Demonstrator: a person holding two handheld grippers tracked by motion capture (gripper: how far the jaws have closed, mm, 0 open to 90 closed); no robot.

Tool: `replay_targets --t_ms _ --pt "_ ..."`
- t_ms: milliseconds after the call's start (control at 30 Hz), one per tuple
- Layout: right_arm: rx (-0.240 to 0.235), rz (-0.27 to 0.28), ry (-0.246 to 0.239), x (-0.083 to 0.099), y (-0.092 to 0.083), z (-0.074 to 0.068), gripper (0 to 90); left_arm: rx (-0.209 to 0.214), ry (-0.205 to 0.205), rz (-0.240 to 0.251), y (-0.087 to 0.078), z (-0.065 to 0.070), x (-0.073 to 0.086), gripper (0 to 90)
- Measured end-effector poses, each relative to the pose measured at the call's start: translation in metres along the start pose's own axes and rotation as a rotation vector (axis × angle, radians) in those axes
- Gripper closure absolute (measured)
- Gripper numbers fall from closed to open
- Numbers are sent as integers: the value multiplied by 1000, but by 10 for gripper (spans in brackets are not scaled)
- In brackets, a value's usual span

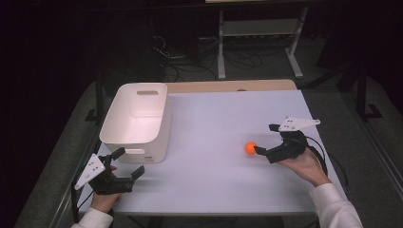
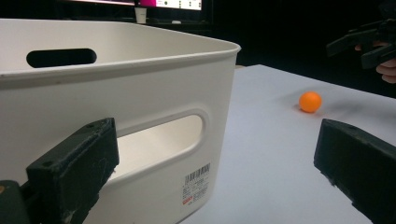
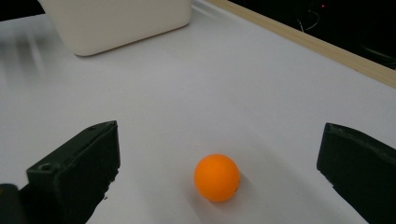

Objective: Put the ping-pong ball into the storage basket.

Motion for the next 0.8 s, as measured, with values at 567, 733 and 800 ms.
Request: replay_targets --t_ms 567,733,800 --pt "-33 -80 -27 -10 22 0 0 -1 -2 -2 0 1 0 0" --pt "-41 -110 -36 -14 30 0 0 0 -3 -1 0 1 0 0" --pt "-39 -124 -44 -15 33 1 0 0 -4 -2 0 1 0 0"
Point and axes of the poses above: each handheld gripper's, and its own axes: y roughly forward along the jaws, x roughly out of its underside, z roughly to its right, the point moved 1 cm from there along y, roughly forward along the jaws, and after that the axes turned 11 degrees about -z, right-handed, at the moved point
